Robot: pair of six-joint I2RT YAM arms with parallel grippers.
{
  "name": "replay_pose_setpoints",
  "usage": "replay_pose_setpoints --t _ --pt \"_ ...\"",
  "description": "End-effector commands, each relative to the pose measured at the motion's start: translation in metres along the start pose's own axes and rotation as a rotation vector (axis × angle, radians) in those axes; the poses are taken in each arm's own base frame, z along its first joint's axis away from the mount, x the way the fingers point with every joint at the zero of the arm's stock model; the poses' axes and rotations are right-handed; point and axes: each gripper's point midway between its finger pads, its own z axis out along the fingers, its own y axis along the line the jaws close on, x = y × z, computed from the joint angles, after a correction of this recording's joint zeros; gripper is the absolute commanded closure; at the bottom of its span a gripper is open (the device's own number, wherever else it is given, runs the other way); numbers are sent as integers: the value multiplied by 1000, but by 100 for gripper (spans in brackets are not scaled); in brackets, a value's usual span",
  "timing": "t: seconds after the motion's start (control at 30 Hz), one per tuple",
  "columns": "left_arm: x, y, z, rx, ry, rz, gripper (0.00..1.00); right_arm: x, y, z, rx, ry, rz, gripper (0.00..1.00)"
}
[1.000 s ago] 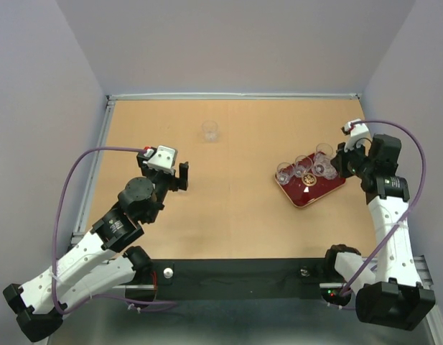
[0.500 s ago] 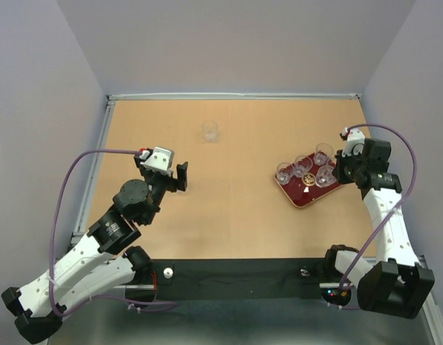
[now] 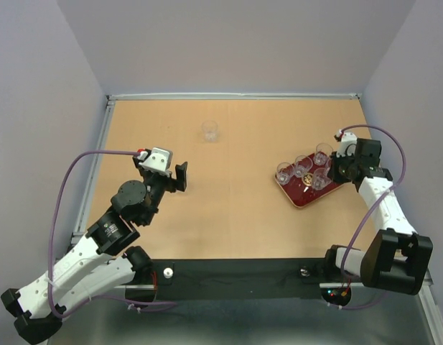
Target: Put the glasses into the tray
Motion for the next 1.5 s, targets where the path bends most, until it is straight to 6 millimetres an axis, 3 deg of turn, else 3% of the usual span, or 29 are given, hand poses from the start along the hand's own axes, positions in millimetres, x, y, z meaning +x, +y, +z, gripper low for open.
replay_pose_setpoints --t 0.0,0.93,1.47 --pt "-3 -1 3 -6 -28 -20 15 -25 -8 5 18 -105 -15 93" --pt "3 -3 8 -8 -5 -5 15 -35 -23 42 17 -74 -16 85" --pt "5 -3 9 -9 2 -1 15 -50 -22 32 23 -132 -36 73"
